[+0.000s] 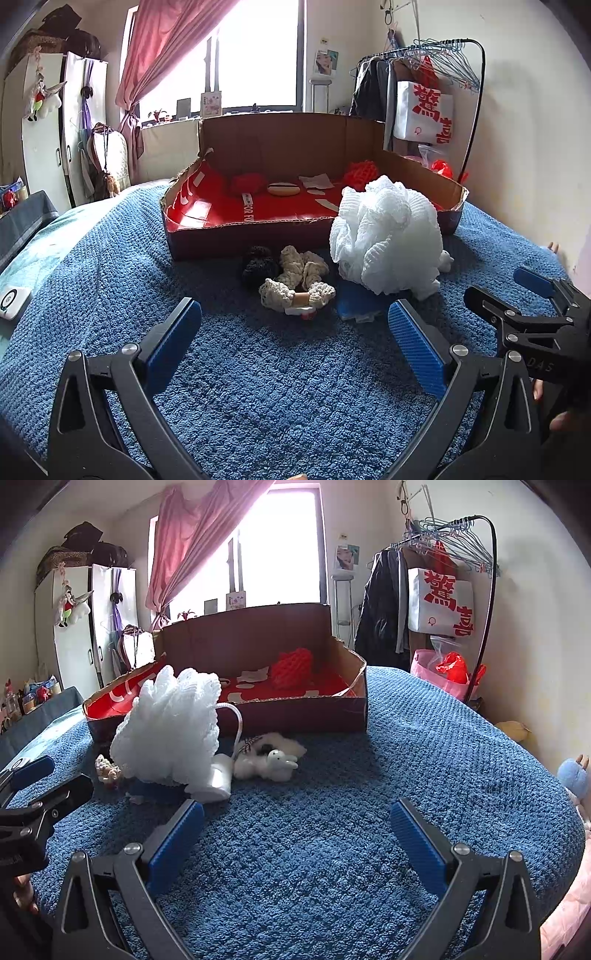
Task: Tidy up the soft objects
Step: 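Move both grippers toward the black scrunchie and white bunny plush beside the box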
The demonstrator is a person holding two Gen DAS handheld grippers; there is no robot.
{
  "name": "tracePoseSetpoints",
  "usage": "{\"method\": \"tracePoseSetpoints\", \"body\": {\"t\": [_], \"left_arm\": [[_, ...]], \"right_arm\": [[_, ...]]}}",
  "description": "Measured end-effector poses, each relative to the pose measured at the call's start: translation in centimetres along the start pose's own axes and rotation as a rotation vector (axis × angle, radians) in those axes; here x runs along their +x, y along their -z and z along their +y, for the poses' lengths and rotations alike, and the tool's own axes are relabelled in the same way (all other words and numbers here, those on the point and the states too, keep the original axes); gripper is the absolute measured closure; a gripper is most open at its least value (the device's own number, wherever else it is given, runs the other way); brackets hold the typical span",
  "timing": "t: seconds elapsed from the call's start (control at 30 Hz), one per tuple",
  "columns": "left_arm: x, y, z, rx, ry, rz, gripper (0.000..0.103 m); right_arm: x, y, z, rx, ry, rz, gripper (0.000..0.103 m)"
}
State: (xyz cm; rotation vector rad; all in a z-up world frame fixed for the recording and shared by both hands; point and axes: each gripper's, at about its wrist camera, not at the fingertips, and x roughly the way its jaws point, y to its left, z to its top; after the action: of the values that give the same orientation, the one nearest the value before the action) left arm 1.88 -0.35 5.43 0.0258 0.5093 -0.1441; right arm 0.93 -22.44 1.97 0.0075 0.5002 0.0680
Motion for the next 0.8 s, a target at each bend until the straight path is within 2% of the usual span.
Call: {"method": "tracePoseSetpoints", "body": {"t": [0.23, 0.4, 0.57, 0.67, 0.8], "left_arm": [[0.3, -0.5, 0.5, -0.012, 0.005, 0.024, 0.000], [0.5, -1.3, 1.4, -0.019, 0.011, 0.038, 0.000], [1.6, -2.2, 2.3, -0.005, 0.029, 0.088, 0.000], [2.4, -2.9, 3.0, -0.008, 0.057, 0.122, 0.000], [3.5, -3.9, 3.8, 0.005, 0.052, 0.154, 0.000]], "right_arm": [[0.1, -0.6, -0.7, 0.012, -0.016, 0.017, 0.000], [0.7, -1.4, -1.3, 0.004, -0.008, 0.057, 0.000], [1.9, -2.7, -2.1, 0.007, -0.025, 0.121, 0.000], [2.8, -3.6, -2.6, 0.008, -0.053, 0.163, 0.000], [4.4, -4.8, -3.5, 0.053, -0.113, 0.220, 0.000]]}}
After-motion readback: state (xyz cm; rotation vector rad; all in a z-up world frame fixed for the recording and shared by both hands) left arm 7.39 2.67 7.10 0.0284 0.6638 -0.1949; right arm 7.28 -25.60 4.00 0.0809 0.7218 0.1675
